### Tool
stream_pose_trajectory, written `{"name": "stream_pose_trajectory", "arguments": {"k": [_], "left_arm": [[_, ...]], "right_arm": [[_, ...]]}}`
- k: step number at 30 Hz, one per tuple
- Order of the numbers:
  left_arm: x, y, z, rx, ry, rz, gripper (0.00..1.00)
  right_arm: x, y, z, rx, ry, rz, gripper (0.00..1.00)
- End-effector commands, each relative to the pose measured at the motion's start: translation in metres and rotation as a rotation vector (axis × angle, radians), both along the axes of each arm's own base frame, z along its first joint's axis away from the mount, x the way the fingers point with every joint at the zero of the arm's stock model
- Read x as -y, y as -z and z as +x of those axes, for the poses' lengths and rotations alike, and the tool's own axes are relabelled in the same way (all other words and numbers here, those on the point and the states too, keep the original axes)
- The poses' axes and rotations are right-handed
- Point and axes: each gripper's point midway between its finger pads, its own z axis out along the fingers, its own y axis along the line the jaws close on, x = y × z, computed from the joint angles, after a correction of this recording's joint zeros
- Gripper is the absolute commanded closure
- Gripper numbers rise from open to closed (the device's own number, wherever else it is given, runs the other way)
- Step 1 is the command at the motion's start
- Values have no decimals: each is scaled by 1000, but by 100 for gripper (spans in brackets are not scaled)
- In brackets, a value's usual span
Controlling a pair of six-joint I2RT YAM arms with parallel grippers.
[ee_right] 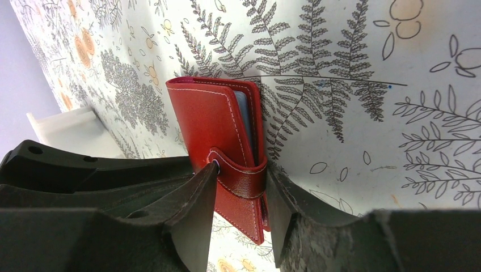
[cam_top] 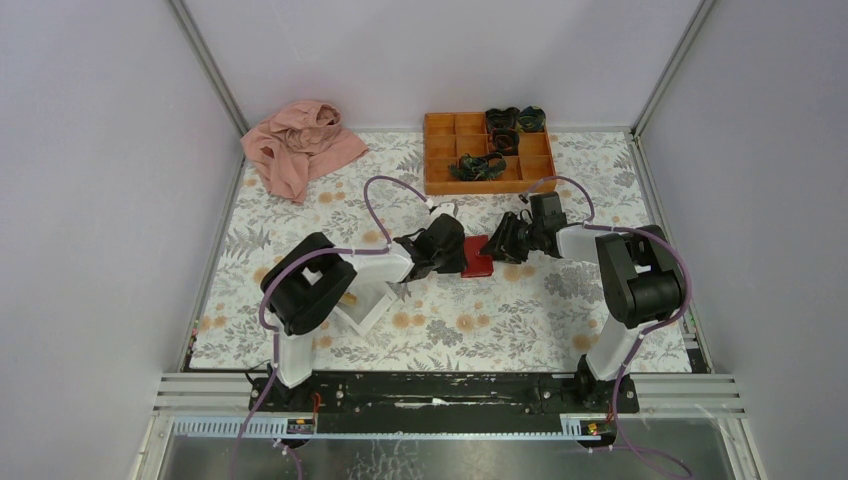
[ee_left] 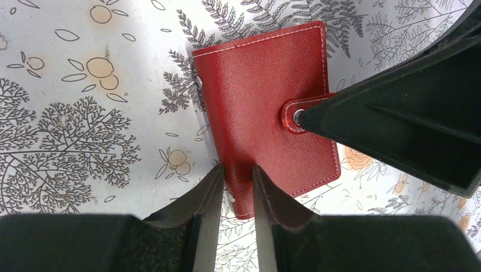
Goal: Put the credit cards into the card holder
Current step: Close the card holder at the center of the board.
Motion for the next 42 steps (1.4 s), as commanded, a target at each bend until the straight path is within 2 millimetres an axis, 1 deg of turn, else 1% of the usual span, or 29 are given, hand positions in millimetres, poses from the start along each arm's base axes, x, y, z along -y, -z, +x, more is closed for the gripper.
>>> {"name": "stream_pose_trajectory", "arguments": {"k": [1,17,25,32,39,40,42], "left_arm": [[-21,41,-10,-68,9,115,69],[-24,46,-12,-80,6,118,69],[-24,48,-13,-87,3,116,69],[-26,49,-14,-91,-3,116,69],[-27,48,-16,-93,-6,116,69],[-27,48,-16,-92,-5,117,69],[-28,46,-15,-88,-8,117,69]], "right_arm": [[30,47,-30,-122,20,-207,55],[45,60,-36,-147,20,-323,59],[50,71,-44,-171,8,-390,60],[58,74,-47,-179,28,-432,62],[57,71,-43,-169,39,-446,62],[54,68,-41,-153,37,-426,60],[44,55,-32,-90,46,-363,53]]}}
